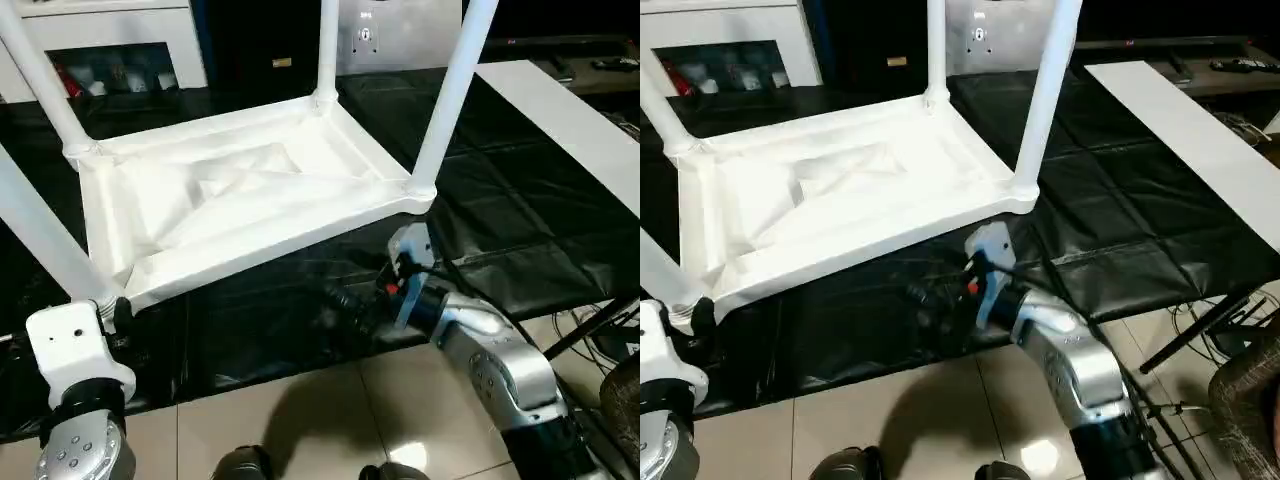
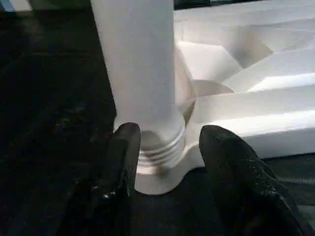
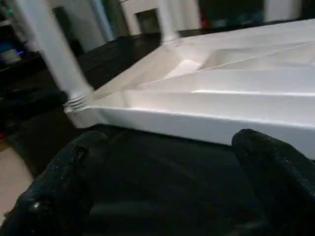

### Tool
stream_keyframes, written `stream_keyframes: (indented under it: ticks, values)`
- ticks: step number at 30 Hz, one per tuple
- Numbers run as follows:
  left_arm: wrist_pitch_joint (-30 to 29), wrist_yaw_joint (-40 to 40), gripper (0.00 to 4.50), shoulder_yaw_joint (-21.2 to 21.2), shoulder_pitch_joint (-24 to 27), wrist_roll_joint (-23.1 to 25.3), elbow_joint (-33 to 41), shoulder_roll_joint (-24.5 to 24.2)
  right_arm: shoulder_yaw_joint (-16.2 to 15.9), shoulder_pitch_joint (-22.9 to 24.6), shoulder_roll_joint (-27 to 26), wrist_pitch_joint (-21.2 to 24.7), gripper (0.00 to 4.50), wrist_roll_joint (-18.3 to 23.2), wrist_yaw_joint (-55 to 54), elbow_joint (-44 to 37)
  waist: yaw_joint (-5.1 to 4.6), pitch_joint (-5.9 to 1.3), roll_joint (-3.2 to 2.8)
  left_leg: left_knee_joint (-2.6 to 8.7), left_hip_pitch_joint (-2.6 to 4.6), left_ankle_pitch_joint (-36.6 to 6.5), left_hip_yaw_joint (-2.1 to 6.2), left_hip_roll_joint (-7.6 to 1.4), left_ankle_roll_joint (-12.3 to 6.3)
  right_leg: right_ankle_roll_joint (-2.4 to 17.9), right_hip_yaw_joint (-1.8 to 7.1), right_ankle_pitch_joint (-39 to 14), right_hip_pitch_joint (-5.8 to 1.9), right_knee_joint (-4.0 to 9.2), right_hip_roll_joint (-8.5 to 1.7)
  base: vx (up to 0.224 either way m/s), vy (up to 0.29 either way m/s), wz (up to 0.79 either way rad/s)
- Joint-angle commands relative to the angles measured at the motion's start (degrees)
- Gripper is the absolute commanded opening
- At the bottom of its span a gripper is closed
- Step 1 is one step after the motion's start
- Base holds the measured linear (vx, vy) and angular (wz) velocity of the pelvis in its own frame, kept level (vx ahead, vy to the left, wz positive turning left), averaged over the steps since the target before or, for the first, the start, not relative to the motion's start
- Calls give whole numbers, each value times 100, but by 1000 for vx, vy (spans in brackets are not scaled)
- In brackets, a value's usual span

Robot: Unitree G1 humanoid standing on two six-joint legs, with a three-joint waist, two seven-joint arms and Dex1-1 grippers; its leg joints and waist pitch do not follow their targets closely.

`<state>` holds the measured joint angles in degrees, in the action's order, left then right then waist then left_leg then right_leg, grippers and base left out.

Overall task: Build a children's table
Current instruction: Rotate table base

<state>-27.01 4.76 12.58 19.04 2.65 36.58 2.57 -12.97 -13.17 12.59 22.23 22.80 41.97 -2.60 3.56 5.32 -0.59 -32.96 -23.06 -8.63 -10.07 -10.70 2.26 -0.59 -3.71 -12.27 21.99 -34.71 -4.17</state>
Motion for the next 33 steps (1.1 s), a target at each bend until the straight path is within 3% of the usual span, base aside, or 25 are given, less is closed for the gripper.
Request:
stream_keyframes:
  ticks: [1, 6, 11, 12, 16, 18, 19, 23, 25, 28, 29, 32, 33]
  values:
    - [73, 160, 239, 47, -84, 60, -107, 242, -132, 47, 96, 102, 450, -93, 12, -224, 14, -210, -55, 494, 162, -2762, 209, -276, 270, 385, 288, -2334, -10, 641, -346, 0, 0, 0]
    - [71, 132, 239, 318, -461, -204, -397, -54, -105, 72, 65, 182, 450, -101, -30, -264, 32, -239, -65, 488, 152, -2497, 192, -275, 229, 534, 293, -1783, -39, 591, -344, 0, 0, 0]
    - [-17, -533, 239, 207, -812, -564, -950, -441, -217, 95, 129, 172, 450, -221, -71, -265, 116, -259, -86, 478, 177, -2213, 160, -276, 194, 623, 304, -1402, -45, 563, -338, 0, 0, 0]
    - [63, -580, 239, 207, -864, -572, -1053, -496, -236, 100, 133, 166, 450, -242, -83, -265, 152, -265, -88, 466, 207, -2195, 144, -279, 198, 636, 314, -1345, -23, 559, -333, 0, 0, 0]
    - [164, -833, 239, 236, -1155, -710, -1416, -668, -261, 98, 116, 158, 450, -342, -148, -218, 187, -261, -101, 495, 203, -2301, 160, -287, 278, 650, 311, -1367, -43, 541, -346, 0, 0, 0]
    - [382, -1146, 248, 222, -1454, -876, -1861, -855, -245, 47, 91, 141, 450, -507, -329, -72, 201, -255, -89, 501, 210, -2375, 158, -273, 305, 616, 310, -1547, -34, 564, -354, 0, 0, 0]
    - [385, -1150, 267, 222, -1458, -878, -1867, -857, -245, 47, 90, 141, 450, -509, -331, -70, 231, -262, -101, 488, 249, -2428, 153, -257, 329, 581, 322, -1690, -2, 579, -361, 0, 0, 0]
    - [613, -1594, 280, 297, -1869, -1120, -2495, -1098, -165, -85, 0, 37, 450, -768, -720, 233, 218, -264, -83, 528, 213, -2562, 184, -271, 427, 580, 318, -1714, -28, 557, -374, 0, 0, 0]
    - [693, -1753, 298, 368, -2109, -1173, -2846, -1255, -89, -180, -66, -6, 450, -873, -961, 427, 218, -279, -91, 516, 249, -2572, 170, -249, 423, 591, 329, -1780, 7, 556, -377, 0, 0, 0]
    - [743, -1785, 317, 452, -2283, -1181, -3105, -1365, -65, -237, -91, -52, 450, -942, -1064, 538, 206, -284, -88, 536, 195, -2482, 190, -260, 414, 565, 327, -1708, -33, 537, -397, 0, 0, 0]
    - [743, -1785, 326, 452, -2283, -1181, -3105, -1365, -65, -237, -91, -52, 450, -942, -1064, 538, 208, -288, -93, 528, 224, -2518, 176, -252, 419, 571, 333, -1737, -4, 543, -385, 0, 0, 0]
    - [892, -1650, 347, 740, -2620, -1188, -3640, -1595, -70, -292, -115, -77, 450, -996, -1095, 612, 199, -311, -94, 510, 227, -2429, 168, -229, 389, 603, 342, -1621, -17, 529, -385, 0, 0, 0]
    - [894, -1658, 367, 800, -2672, -1234, -3713, -1631, -70, -295, -120, -78, 450, -994, -1084, 608, 184, -322, -94, 535, 165, -2261, 198, -253, 381, 641, 321, -1428, -86, 488, -401, 0, 0, 0]
